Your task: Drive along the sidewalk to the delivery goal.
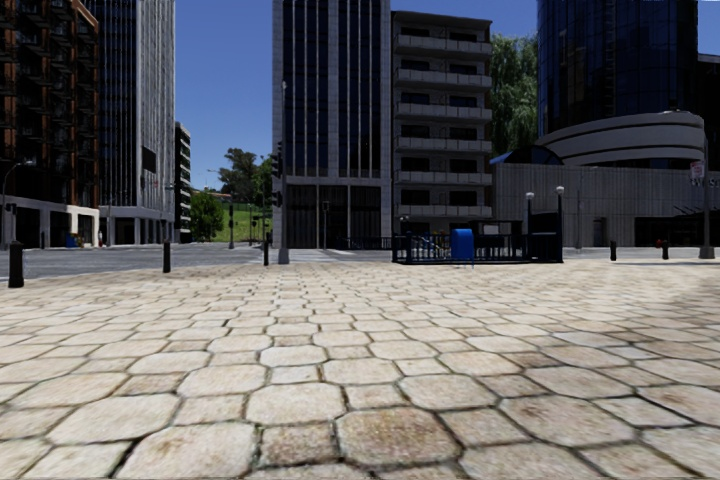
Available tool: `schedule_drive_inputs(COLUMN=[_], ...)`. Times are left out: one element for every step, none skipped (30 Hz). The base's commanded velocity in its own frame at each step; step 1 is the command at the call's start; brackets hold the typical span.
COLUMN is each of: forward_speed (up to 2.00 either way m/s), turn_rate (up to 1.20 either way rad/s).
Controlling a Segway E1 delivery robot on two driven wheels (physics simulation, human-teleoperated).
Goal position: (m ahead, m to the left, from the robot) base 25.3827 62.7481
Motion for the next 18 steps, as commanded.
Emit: schedule_drive_inputs(forward_speed=[2.00, 2.00, 2.00, 2.00, 2.00, 2.00, 2.00, 2.00, 2.00, 2.00, 2.00, 2.00, 2.00, 2.00, 2.00, 2.00, 2.00, 2.00], turn_rate=[0.00, 0.00, 0.00, 0.00, 0.00, 0.00, 0.00, 0.00, 0.00, 0.00, 0.00, 0.00, 0.00, 0.00, 0.00, 0.00, 0.00, 0.00])
